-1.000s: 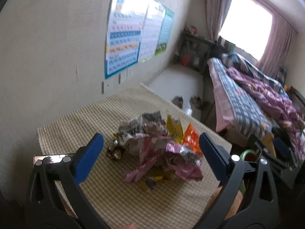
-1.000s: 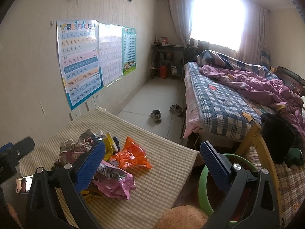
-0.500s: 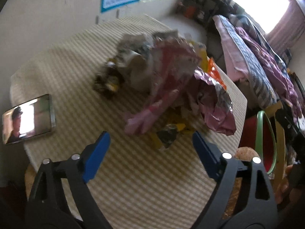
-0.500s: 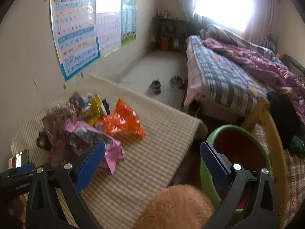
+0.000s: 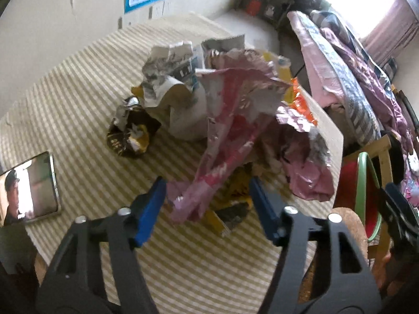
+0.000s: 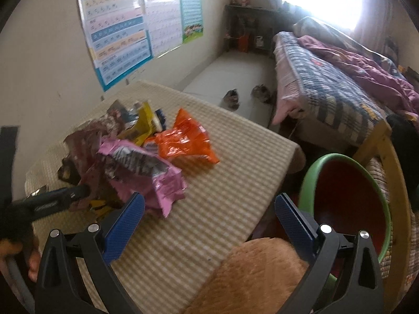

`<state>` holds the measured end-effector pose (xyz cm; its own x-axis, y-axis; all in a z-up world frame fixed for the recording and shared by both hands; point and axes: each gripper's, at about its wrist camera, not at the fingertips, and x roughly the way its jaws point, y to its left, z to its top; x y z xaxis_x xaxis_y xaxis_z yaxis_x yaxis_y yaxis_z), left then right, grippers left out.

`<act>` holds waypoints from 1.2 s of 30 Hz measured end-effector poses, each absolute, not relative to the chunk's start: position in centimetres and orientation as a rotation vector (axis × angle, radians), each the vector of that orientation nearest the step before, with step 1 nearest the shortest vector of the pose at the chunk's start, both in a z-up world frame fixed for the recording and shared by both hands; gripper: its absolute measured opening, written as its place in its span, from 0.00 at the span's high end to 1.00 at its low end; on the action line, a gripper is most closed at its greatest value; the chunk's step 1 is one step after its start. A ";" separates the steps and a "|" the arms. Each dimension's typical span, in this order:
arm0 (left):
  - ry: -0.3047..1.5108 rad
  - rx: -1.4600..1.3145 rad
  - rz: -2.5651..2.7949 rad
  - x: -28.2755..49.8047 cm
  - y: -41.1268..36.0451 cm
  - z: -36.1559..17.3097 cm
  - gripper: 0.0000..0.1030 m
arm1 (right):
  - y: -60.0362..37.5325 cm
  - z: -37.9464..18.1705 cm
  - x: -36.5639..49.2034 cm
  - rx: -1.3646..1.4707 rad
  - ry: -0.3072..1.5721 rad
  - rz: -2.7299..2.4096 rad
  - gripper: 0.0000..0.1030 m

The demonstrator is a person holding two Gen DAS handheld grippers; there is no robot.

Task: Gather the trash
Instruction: 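Grasp the pink wrapper with the left tool while the right tool grasps a yellow wrapper, then carry both wrappers to the red bucket and open both tools to drop them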

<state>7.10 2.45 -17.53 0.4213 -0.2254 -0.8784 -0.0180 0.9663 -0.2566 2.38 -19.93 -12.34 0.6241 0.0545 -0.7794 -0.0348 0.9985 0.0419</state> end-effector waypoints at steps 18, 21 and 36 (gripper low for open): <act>1.048 -0.209 -0.148 2.2 2.4 -13.8 0.93 | -17.5 -13.2 5.0 0.069 0.973 0.264 0.15; 1.042 -0.212 -0.112 2.1 2.8 -13.8 0.93 | -15.6 -13.5 4.1 0.049 1.004 0.374 0.24; 1.113 -0.220 -0.085 1.7 3.8 -16.2 0.93 | -8.5 -19.3 7.1 0.170 1.236 0.469 0.80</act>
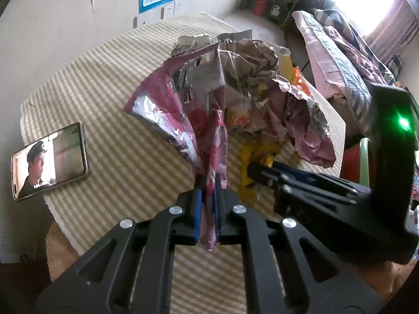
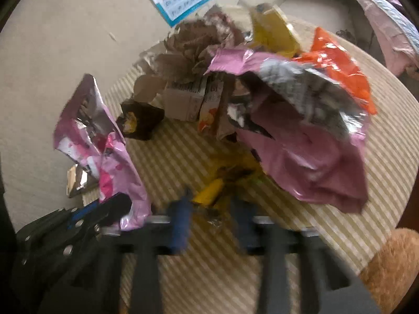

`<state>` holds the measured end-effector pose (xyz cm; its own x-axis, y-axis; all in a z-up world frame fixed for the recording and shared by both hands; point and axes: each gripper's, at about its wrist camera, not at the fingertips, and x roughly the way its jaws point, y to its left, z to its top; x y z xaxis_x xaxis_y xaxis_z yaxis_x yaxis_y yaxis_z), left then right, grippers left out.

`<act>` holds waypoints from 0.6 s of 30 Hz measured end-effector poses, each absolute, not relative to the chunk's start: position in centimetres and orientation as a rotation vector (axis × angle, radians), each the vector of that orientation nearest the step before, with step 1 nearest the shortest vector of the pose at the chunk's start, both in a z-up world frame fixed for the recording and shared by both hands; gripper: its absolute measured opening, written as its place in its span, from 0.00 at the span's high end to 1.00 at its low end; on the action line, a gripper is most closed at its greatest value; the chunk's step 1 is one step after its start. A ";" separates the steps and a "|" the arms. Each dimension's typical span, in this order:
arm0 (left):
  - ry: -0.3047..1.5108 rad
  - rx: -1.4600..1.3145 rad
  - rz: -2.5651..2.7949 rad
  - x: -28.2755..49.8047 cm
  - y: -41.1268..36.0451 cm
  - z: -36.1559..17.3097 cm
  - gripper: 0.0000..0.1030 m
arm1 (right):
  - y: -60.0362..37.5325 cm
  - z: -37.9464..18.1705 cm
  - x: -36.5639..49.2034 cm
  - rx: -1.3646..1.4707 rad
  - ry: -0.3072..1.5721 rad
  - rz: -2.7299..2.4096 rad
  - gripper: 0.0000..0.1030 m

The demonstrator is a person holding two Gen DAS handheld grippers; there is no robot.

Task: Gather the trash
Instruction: 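Carry both wrappers to the red bucket and open both tools to drop them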

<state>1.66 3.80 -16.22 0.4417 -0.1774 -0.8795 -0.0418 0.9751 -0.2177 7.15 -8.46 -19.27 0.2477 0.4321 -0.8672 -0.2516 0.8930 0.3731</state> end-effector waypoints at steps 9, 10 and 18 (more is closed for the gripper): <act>1.066 -0.210 -0.087 1.6 3.5 -14.6 0.93 | -13.7 -11.0 3.7 0.290 1.020 0.523 0.86; 1.055 -0.203 -0.098 1.5 3.1 -14.1 0.93 | -14.8 -10.1 3.3 0.296 0.996 0.508 0.86; 0.984 -0.123 -0.303 1.6 -4.3 -10.3 0.93 | -24.9 -9.5 1.3 0.307 0.884 0.232 0.86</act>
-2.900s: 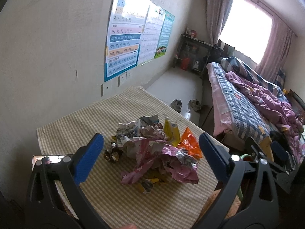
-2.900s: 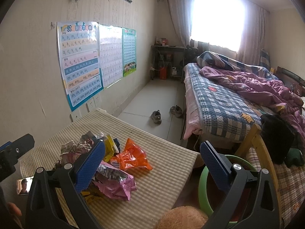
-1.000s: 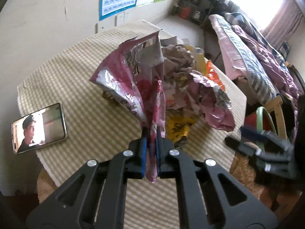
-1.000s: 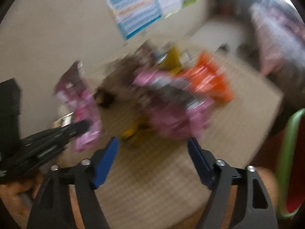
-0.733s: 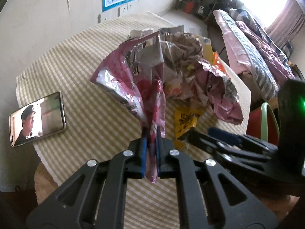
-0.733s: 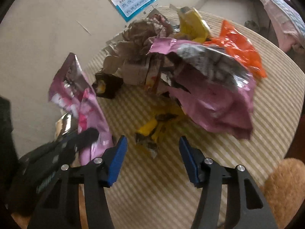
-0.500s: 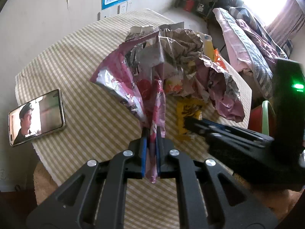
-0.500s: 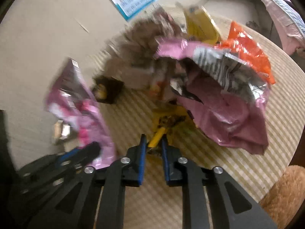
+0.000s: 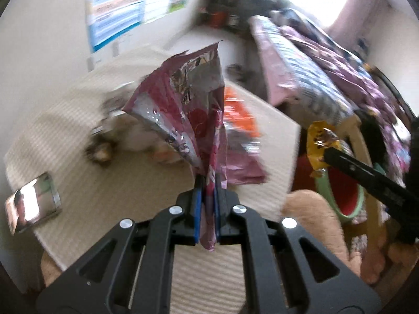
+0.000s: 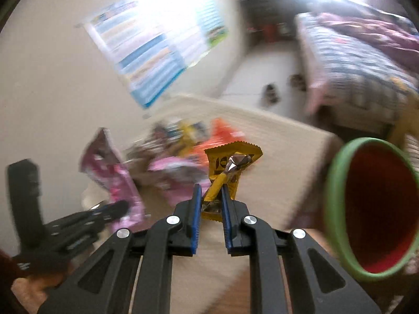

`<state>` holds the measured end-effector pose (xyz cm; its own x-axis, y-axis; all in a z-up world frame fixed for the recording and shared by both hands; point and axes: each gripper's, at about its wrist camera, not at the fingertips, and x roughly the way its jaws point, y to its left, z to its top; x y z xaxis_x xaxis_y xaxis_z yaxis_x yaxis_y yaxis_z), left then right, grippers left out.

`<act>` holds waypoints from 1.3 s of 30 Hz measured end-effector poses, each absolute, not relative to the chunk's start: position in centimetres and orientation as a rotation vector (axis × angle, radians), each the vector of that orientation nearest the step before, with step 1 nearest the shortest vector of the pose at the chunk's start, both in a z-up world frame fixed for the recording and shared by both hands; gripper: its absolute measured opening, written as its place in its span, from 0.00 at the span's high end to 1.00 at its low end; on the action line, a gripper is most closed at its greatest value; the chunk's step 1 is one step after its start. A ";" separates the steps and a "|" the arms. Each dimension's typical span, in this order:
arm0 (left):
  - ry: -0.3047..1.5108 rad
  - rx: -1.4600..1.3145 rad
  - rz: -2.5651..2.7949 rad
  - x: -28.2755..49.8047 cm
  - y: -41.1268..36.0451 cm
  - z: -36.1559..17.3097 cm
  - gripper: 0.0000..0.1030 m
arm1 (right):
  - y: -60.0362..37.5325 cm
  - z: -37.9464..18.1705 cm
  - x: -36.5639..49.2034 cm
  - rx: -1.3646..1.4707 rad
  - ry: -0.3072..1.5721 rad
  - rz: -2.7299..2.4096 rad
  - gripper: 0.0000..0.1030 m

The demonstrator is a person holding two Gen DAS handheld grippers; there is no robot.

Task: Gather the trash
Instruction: 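Carry both wrappers to the red bucket and open both tools to drop them, then grasp the pink chip bag with the right tool while the left tool grasps a brown wrapper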

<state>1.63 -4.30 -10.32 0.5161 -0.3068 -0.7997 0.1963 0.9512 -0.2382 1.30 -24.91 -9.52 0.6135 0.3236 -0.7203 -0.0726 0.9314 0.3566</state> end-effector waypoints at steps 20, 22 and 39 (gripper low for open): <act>1.060 0.095 -0.859 3.1 -30.3 -11.1 0.77 | -45.0 -13.9 -5.8 0.480 0.910 -0.302 0.69; 1.046 0.070 -0.853 3.2 -30.3 -10.8 0.51 | -45.4 -14.1 -6.1 0.484 0.903 -0.313 0.55; 1.004 -0.017 -0.605 3.8 -19.1 -9.9 0.42 | -39.0 -12.7 -3.6 0.346 0.904 -0.185 0.44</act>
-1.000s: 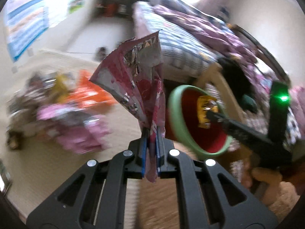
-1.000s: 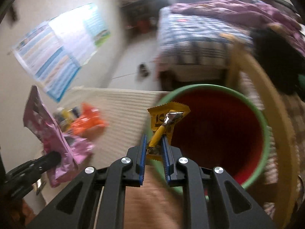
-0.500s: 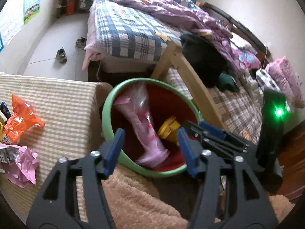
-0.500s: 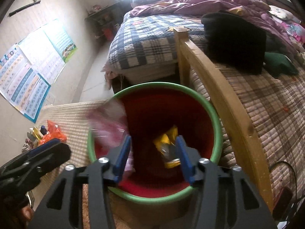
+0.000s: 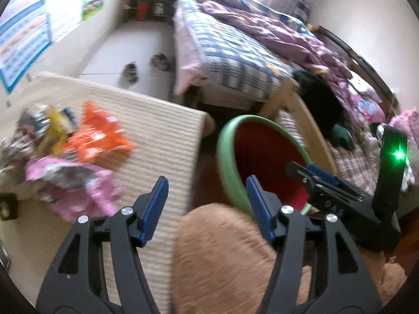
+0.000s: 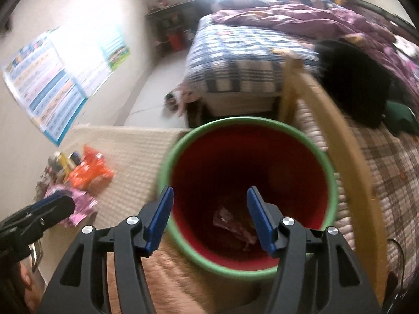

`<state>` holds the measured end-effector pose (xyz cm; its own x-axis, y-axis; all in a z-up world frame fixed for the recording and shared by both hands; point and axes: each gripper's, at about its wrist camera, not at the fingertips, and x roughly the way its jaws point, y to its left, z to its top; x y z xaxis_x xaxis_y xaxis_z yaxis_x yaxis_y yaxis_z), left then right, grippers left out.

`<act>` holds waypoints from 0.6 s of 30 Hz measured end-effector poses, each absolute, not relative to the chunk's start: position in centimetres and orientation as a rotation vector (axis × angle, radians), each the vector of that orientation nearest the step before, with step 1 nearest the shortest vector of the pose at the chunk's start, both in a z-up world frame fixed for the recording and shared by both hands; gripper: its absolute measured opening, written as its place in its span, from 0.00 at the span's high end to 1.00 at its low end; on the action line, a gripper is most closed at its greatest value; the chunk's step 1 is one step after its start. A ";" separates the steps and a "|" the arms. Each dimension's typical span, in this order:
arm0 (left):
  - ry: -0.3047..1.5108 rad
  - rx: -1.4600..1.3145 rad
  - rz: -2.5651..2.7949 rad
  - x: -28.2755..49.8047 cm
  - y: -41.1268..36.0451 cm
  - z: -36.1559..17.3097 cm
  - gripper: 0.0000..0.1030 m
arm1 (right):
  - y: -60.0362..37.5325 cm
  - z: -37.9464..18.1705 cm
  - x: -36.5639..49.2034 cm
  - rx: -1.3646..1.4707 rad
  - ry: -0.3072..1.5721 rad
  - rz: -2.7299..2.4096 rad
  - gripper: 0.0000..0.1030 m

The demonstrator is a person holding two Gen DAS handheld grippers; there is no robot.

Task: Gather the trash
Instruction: 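Grasp the pink chip bag with the right tool while the left tool grasps a brown wrapper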

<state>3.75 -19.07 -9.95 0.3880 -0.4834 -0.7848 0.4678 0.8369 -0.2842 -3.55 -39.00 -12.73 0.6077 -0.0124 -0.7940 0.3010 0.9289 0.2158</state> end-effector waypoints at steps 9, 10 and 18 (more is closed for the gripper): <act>1.048 -0.154 -0.328 3.7 -6.2 -11.9 0.41 | -28.9 -14.1 2.3 0.209 1.001 0.160 0.39; 1.052 -0.167 -0.308 3.6 -5.3 -12.1 0.41 | -27.7 -14.3 3.5 0.192 1.007 0.216 0.39; 1.045 -0.247 -0.189 2.8 0.1 -12.5 0.41 | -20.2 -16.4 10.4 0.031 1.062 0.479 0.30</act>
<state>2.81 0.08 -12.53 0.4898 -0.2702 -0.8289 0.0366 0.9563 -0.2901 10.41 -20.15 -16.36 0.3953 0.3921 -0.8306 -0.3627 0.8974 0.2510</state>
